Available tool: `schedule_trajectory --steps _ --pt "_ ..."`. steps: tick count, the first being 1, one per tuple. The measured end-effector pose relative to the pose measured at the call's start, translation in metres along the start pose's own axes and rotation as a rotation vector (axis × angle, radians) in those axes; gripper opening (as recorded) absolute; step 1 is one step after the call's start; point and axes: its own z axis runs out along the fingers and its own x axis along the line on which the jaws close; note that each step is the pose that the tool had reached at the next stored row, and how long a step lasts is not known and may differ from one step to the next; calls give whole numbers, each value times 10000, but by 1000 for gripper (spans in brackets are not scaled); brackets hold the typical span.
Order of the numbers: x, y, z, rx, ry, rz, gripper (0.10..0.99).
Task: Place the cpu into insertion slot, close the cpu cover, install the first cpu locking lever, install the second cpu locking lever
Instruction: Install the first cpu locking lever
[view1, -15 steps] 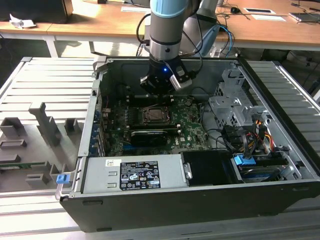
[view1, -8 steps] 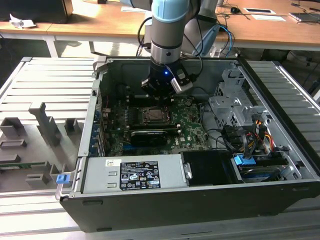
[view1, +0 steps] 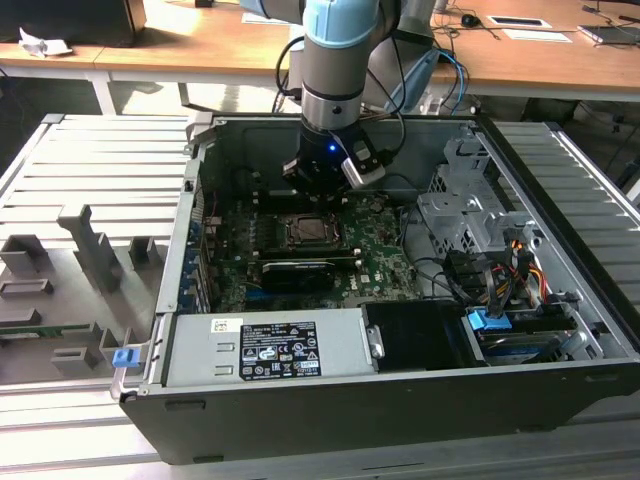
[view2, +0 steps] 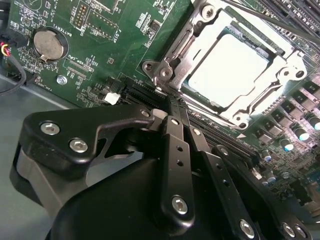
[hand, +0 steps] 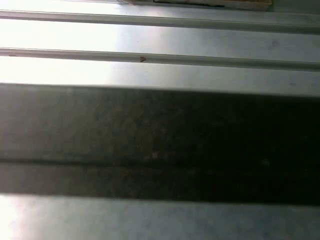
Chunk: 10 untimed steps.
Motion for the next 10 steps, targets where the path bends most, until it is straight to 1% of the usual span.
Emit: schedule_trajectory --steps 10 --pt "-1 3 -19 -5 -4 -1 106"
